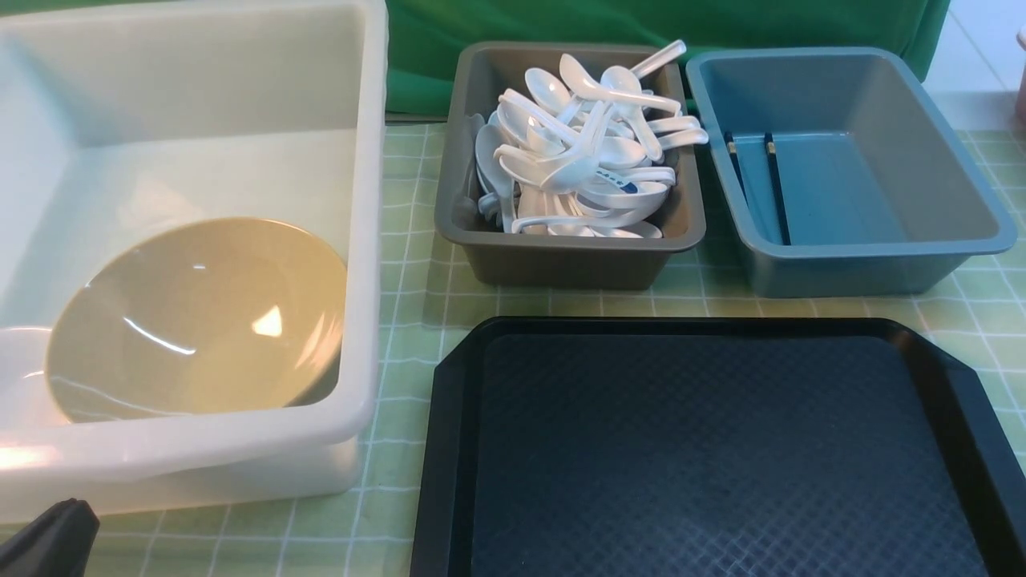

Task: On green table put chopsticks spoon bowls plates into blue grey white boxes.

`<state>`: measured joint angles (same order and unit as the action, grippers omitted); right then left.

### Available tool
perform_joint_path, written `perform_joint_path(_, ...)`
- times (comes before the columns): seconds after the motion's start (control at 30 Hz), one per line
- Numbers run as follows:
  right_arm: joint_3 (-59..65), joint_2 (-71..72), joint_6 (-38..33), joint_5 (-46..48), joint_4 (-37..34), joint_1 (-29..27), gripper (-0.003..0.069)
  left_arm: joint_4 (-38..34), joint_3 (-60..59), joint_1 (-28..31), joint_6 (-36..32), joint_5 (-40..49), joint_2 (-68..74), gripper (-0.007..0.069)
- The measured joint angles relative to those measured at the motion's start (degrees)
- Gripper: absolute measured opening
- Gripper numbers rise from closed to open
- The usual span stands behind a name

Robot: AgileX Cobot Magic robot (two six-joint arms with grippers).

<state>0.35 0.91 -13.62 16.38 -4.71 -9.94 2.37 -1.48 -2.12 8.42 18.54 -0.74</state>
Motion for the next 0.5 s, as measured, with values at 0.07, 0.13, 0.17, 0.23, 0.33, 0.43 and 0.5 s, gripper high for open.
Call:
perform_joint_path(0.07,0.0,0.0,0.0,0.0,0.0,0.0,0.0119,0.0,0.0,0.0,0.0,0.0,0.0,-0.0002)
perform_joint_path(0.13,0.0,0.0,0.0,0.0,0.0,0.0,0.012,0.0,0.0,0.0,0.0,0.0,0.0,-0.0002)
perform_joint_path(0.17,0.0,0.0,0.0,0.0,0.0,0.0,0.0122,0.0,0.0,0.0,0.0,0.0,0.0,-0.0002)
perform_joint_path(0.23,0.0,0.0,0.0,0.0,0.0,0.0,0.0124,0.0,0.0,0.0,0.0,0.0,0.0,-0.0002)
perform_joint_path(0.33,0.0,0.0,0.0,0.0,0.0,0.0,0.0127,0.0,0.0,0.0,0.0,0.0,0.0,-0.0002)
perform_joint_path(0.43,0.0,0.0,0.0,0.0,0.0,0.0,0.013,0.0,0.0,0.0,-0.1,0.0,0.0,-0.0002)
perform_joint_path(0.5,0.0,0.0,0.0,0.0,0.0,0.0,0.0132,0.0,0.0,0.0,-0.1,0.0,0.0,-0.0002)
